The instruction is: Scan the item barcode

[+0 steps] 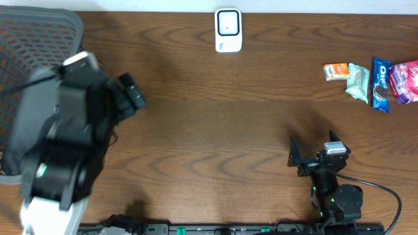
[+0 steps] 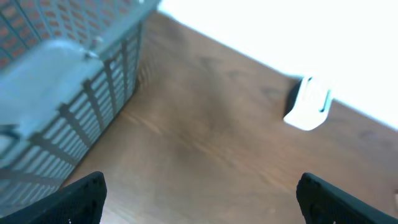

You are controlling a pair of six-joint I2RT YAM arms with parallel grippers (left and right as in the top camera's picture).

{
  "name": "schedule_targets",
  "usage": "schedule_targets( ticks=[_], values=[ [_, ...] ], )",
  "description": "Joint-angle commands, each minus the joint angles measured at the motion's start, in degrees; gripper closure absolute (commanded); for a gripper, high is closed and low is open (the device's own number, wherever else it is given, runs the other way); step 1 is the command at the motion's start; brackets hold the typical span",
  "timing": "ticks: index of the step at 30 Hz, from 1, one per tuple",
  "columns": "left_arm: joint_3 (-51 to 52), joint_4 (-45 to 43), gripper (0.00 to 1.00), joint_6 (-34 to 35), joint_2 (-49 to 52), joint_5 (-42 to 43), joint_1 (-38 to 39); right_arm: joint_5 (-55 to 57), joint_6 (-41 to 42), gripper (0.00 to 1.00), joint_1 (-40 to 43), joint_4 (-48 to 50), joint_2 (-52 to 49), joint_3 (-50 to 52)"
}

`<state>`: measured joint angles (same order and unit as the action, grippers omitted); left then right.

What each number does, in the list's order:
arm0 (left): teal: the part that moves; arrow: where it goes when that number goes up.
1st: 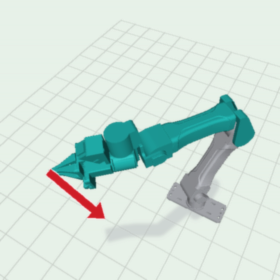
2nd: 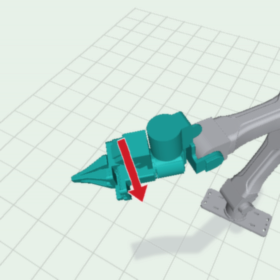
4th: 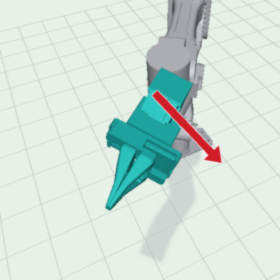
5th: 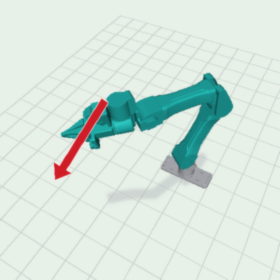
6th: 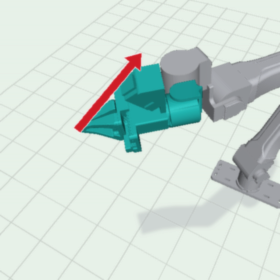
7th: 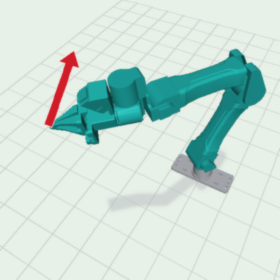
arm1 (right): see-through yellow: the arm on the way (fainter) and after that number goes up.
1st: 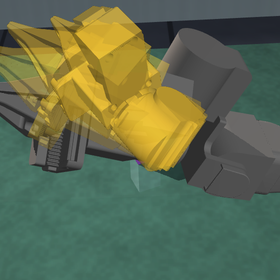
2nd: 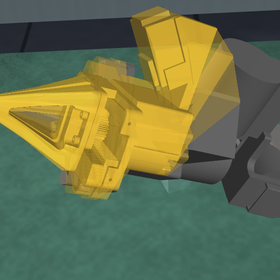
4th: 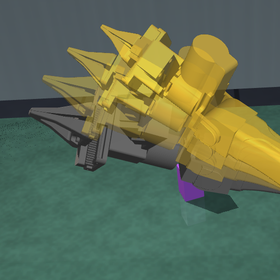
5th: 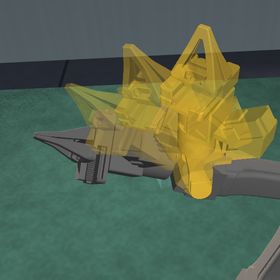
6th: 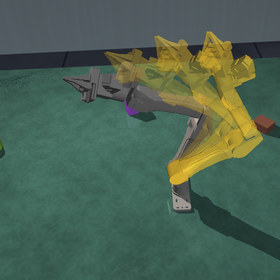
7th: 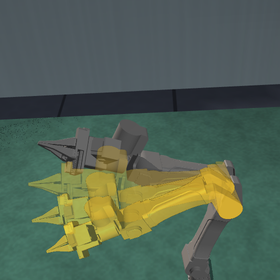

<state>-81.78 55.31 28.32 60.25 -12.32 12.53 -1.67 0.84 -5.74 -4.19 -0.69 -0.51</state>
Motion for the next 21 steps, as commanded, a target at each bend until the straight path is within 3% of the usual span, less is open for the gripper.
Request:
schedule_targets(
  ticks=[1,12,21],
  values=[
    [0.2,0.2,0.02,0.1,-3.5,-0.1,0.0,0.5,0.8,0.01,0.5,-0.1,0.4,0.2],
    [2.3,0.2,0.02,0.1,-7.5,-0.1,0.0,0.5,0.8,0.01,0.5,-0.1,0.4,0.2],
    [15.8,0.2,0.02,0.1,-18.1,-0.1,0.0,0.5,0.8,0.01,0.5,-0.1,0.3,0.2]
  ],
)
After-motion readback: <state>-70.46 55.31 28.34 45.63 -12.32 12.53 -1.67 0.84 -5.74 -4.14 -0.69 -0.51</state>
